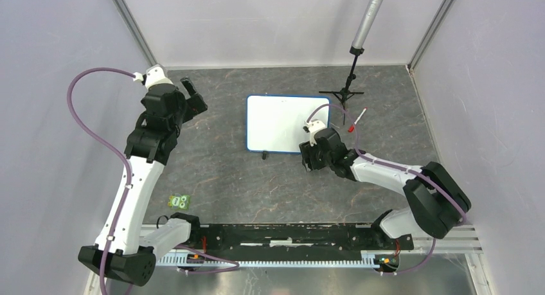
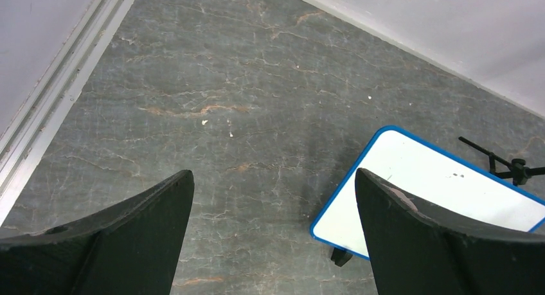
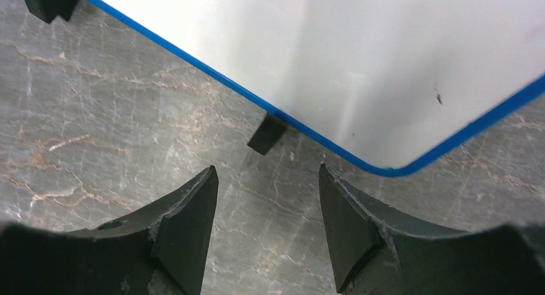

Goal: Write a sentence on the whiteboard
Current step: Move the whiteboard stand to the center of the board.

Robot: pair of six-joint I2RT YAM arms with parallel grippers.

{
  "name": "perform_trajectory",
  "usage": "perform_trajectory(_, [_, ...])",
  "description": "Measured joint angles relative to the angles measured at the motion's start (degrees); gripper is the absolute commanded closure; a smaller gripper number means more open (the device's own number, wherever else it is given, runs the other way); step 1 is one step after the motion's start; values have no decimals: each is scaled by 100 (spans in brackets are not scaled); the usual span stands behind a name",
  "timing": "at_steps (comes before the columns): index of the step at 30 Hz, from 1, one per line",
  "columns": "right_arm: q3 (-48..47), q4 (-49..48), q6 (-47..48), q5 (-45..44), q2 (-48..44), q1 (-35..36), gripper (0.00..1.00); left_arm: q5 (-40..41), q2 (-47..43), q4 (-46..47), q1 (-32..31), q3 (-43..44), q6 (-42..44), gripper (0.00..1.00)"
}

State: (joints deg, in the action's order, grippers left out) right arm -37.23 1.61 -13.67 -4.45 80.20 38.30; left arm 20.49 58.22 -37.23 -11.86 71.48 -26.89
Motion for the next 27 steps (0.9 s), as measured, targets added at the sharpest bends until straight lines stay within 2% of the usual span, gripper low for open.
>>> perform_trajectory(6, [-461, -70, -275, 9, 584, 33, 39, -9, 142, -11, 55, 0, -2, 0])
perform_trajectory(12, [-837, -37, -461, -2, 986, 42, 51, -2, 142, -42, 125, 0, -4, 0])
perform_trajectory(19, [-1088, 284, -479, -210, 1158, 46, 72, 31, 136, -44, 157, 0, -4, 0])
perform_trajectory(23, [-1099, 341, -396, -308, 1165, 37, 91, 55, 136, -44, 166, 0, -4, 0])
perform_trajectory(27, [-1097, 365, -256, -313, 1147, 22, 98, 94, 136, -44, 166, 0, -4, 0])
